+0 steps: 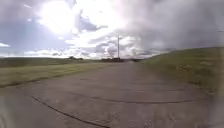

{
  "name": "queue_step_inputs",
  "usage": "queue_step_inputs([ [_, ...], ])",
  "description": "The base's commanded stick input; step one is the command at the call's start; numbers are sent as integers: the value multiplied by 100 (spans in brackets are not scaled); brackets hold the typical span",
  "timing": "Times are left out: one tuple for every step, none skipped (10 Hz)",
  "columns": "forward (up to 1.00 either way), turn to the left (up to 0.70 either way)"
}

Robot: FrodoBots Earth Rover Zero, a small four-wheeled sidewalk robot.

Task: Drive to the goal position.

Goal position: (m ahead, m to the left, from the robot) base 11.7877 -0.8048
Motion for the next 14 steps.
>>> queue_step_inputs([
  [100,0],
  [100,0],
  [100,0],
  [100,0],
  [100,0],
  [100,0],
  [100,-7],
  [100,-21],
  [100,-35],
  [100,-38],
  [100,-40],
  [100,-40],
  [100,-40],
  [100,-30],
])
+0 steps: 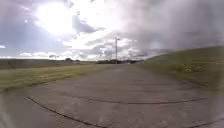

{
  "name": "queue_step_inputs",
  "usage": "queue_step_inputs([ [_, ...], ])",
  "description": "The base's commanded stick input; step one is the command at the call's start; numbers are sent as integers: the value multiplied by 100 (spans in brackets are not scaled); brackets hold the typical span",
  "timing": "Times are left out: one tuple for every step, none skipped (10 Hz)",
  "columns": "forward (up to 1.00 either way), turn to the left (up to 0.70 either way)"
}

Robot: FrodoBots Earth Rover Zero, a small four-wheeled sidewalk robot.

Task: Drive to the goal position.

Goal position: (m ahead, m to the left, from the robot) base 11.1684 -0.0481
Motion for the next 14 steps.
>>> queue_step_inputs([
  [100,-15],
  [100,0],
  [100,0],
  [100,0],
  [100,0],
  [100,0],
  [100,0],
  [100,0],
  [100,0],
  [100,0],
  [100,0],
  [100,0],
  [100,0],
  [100,0],
])
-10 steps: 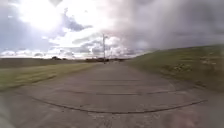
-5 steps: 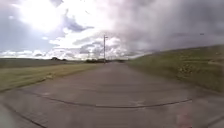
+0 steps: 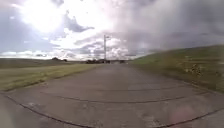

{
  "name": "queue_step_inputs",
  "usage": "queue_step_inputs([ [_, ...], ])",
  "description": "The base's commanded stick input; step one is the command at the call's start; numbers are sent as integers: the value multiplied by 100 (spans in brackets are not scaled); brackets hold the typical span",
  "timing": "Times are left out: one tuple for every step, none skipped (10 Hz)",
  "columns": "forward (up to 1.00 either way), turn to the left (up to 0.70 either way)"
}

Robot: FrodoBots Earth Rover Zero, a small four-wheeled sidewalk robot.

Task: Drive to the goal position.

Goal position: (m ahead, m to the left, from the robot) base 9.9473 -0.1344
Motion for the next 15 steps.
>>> queue_step_inputs([
  [100,0],
  [100,0],
  [100,0],
  [100,0],
  [100,0],
  [100,0],
  [100,0],
  [100,0],
  [100,0],
  [100,0],
  [100,0],
  [100,0],
  [100,0],
  [100,0],
  [100,-20],
])
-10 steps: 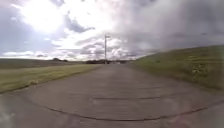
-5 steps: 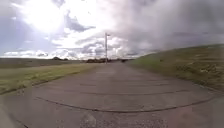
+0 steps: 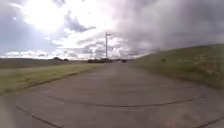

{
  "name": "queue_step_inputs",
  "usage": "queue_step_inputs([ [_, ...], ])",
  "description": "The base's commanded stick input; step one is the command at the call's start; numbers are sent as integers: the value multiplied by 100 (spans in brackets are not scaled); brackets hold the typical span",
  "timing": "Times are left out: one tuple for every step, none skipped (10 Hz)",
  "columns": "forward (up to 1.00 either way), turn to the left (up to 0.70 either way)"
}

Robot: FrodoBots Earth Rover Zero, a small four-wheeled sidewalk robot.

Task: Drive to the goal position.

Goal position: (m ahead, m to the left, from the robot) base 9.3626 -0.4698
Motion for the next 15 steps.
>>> queue_step_inputs([
  [100,-30],
  [100,-39],
  [100,-24],
  [100,-8],
  [100,0],
  [100,0],
  [100,-31],
  [100,-36],
  [100,-40],
  [100,0],
  [100,0],
  [100,-12],
  [100,-28],
  [100,-32],
  [100,-21],
])
